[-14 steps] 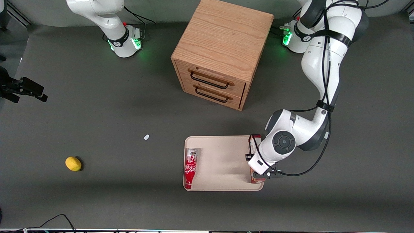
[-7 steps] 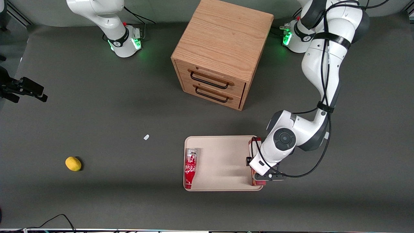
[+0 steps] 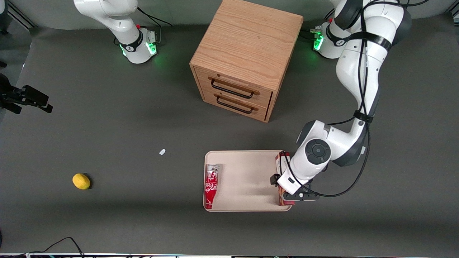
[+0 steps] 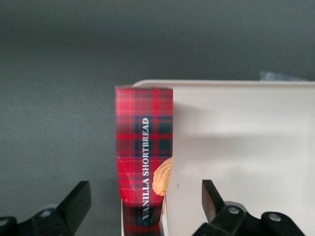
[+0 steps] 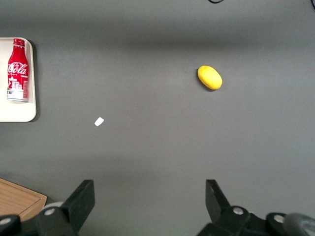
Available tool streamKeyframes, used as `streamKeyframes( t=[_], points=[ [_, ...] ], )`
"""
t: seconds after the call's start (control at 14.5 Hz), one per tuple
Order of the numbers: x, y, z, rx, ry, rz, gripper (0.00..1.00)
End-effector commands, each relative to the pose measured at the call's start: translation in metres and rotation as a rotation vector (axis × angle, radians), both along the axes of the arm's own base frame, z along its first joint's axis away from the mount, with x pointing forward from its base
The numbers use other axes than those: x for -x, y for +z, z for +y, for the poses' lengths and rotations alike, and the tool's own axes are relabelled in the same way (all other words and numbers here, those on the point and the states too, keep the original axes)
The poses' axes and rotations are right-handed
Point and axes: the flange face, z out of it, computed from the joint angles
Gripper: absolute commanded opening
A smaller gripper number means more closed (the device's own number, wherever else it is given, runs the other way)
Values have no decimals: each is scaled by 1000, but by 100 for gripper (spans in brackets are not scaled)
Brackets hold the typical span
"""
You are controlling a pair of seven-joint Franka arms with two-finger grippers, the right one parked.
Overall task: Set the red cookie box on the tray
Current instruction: 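Raise the open left gripper away from the tray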
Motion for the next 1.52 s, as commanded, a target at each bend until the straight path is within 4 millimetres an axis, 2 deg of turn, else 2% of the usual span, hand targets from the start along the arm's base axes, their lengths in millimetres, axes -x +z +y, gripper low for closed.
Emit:
streamKeyframes(
  t=[0.0,0.07,0.28,0.41,0.62,0.76,1.03,1.17,1.24,1.45],
  points=[
    [8,51,16,-19,24,-30,100],
    [11,65,18,-4,32,-35,100],
    [21,113,51,41,72,-41,100],
    [38,148,88,51,90,-39,100],
    [64,214,143,38,139,22,100],
    [76,244,176,5,105,44,100],
    [119,304,252,-68,4,102,100],
    [145,325,277,-93,-25,129,100],
    [156,334,283,-102,-34,136,100],
    [189,358,289,-126,-53,155,100]
  ],
)
